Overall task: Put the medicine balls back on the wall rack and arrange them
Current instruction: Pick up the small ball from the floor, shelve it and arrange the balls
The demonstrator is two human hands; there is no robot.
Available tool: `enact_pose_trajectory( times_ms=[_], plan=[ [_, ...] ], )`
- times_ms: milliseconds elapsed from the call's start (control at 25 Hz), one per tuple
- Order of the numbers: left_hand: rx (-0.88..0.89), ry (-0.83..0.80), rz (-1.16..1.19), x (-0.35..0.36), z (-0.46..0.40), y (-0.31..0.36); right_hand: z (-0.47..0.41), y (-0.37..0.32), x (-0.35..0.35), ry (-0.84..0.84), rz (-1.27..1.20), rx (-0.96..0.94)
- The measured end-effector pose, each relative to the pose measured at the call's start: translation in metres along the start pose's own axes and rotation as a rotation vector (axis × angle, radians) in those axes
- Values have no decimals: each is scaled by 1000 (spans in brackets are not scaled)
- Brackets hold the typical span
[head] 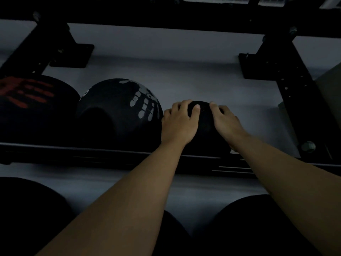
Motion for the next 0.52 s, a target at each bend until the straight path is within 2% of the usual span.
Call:
enact_pose_trajectory(
  times_ms=[160, 280, 400, 520],
  plan=[
    [0, -17, -2, 0, 2, -2, 0, 4, 1, -40, 34, -24],
    [3, -94, -32, -1, 2, 0, 3, 2, -1, -86, 73, -34],
    [46, -237, -212, -10, -1, 2, 1, -9, -10, -45, 242, -70],
    [175, -207, -398, -46, -3, 1, 14, -48, -8, 67, 367, -199]
  ],
)
Point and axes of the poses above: each hand's wrist, its own z-axis away from the middle knuckle, its own x-axis out of the palm, y = z × x, the point moved 8 cm from there along -z, towards the middle knuckle, and after that the axes turned 5 degrees about z, right-handed, at the moved point
